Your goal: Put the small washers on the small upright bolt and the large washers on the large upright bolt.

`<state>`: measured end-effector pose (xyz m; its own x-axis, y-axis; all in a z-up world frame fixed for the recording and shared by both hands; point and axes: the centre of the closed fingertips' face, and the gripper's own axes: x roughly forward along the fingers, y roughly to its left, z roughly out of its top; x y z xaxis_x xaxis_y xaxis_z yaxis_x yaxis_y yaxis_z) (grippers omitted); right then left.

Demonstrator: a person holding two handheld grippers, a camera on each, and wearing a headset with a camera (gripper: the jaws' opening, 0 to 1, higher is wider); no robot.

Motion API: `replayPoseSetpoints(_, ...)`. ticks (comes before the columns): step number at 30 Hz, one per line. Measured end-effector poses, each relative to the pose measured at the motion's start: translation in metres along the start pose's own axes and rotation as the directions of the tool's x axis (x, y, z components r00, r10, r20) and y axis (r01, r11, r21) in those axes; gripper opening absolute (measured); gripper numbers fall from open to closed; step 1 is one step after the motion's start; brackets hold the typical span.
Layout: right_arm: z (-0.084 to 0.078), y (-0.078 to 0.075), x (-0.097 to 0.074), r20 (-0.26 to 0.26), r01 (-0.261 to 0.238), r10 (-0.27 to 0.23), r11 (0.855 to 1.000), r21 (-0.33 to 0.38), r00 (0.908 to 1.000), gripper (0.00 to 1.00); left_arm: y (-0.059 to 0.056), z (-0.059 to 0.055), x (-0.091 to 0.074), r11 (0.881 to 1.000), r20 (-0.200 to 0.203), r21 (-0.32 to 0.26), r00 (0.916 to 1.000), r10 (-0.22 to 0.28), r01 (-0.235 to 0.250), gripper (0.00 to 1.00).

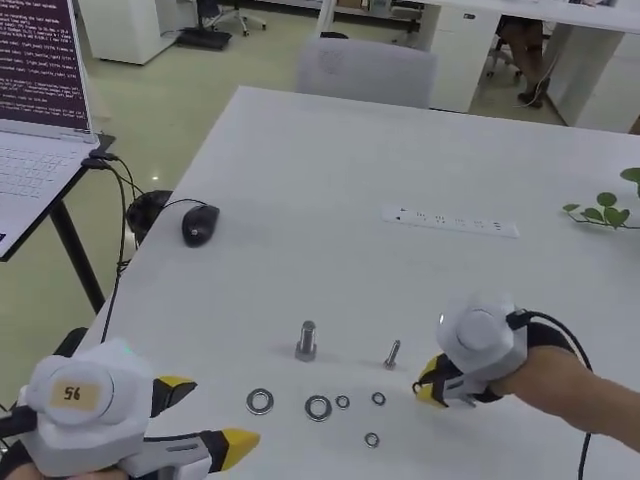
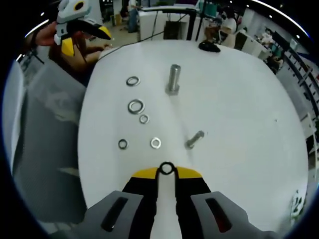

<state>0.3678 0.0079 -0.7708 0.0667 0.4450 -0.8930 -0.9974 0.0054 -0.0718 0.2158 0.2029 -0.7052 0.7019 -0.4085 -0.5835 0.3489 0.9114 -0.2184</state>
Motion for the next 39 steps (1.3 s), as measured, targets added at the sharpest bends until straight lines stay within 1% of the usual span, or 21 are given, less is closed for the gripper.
replayPoseSetpoints(5,0.016,-0.017,-0.008,0.015,0.017,-0.017,1.0,-0.021,0.9997,0.13,-0.001,0.003,0.002,1.0,0.002,0.003,1.0,-0.004,0.004,0.61)
replayPoseSetpoints(8,0.023,-0.024,-0.007,0.013,0.021,-0.021,0.999,-0.039,0.9997,0.13,-0.001,0.003,0.002,1.0,-0.001,0.006,1.0,-0.005,0.005,0.61)
replayPoseSetpoints(14,0.031,-0.032,-0.002,0.004,0.017,-0.016,0.998,-0.054,0.9999,0.13,-0.001,0.003,0.002,1.0,0.0,0.004,1.0,-0.005,0.005,0.61)
replayPoseSetpoints(19,0.036,-0.033,0.002,-0.004,0.01,-0.01,0.998,-0.065,0.9999,0.13,0.0,0.002,0.002,1.0,-0.002,-0.001,1.0,-0.003,0.003,0.61)
replayPoseSetpoints(26,0.035,-0.036,0.007,-0.022,-0.003,0.001,0.998,-0.067,0.9998,0.13,0.001,0.003,0.002,1.0,0.003,-0.005,1.0,0.0,0.0,0.61)
replayPoseSetpoints(30,0.034,-0.036,0.009,-0.033,-0.009,0.007,0.997,-0.072,0.9994,0.13,0.002,0.002,0.001,1.0,0.003,-0.009,1.0,0.002,-0.002,0.61)
replayPoseSetpoints(39,0.034,-0.036,0.013,-0.041,-0.018,0.015,0.997,-0.073,0.999,0.13,0.005,0.001,-0.001,1.0,0.003,-0.016,1.0,0.007,-0.007,0.61)
